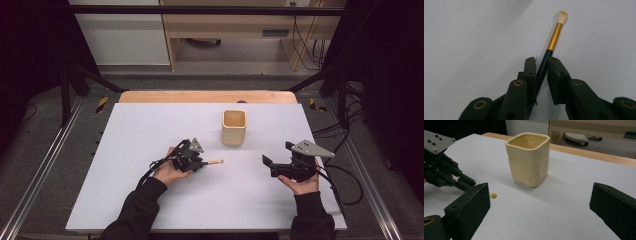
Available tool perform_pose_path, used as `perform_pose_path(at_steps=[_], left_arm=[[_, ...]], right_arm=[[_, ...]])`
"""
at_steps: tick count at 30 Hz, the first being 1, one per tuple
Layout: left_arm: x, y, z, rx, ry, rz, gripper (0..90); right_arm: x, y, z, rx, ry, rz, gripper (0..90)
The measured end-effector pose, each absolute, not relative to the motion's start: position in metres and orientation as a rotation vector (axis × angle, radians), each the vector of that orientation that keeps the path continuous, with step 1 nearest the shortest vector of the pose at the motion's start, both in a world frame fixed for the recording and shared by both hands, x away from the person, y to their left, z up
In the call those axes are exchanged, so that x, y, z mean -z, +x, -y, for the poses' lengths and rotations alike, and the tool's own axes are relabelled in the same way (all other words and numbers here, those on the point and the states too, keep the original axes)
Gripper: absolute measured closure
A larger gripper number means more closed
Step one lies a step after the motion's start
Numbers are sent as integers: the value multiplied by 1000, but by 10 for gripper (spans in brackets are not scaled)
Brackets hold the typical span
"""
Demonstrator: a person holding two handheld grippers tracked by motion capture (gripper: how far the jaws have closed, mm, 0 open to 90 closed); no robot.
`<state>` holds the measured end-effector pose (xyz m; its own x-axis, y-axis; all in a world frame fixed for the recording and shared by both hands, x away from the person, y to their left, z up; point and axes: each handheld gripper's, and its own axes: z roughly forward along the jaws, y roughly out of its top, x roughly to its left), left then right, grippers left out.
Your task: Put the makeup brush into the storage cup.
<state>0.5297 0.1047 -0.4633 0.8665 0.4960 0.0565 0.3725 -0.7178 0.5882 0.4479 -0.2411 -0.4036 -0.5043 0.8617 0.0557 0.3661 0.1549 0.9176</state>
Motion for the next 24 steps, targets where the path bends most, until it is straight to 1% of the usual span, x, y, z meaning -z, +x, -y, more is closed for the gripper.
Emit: perform_pose_path(at_steps=[5,14,21,24], left_arm=[[463,528,-105,-277,2453,-661,814],[463,527,-105,-283,2431,-719,816],[453,531,-107,-256,2431,-718,735],[448,534,-104,-244,2458,-718,721]], right_arm=[[404,448,241,-1326,1161,-1951,35],[405,449,240,-1321,1157,-1957,35],[404,448,241,-1327,1162,-1954,35],[403,448,241,-1334,1159,-1951,35]])
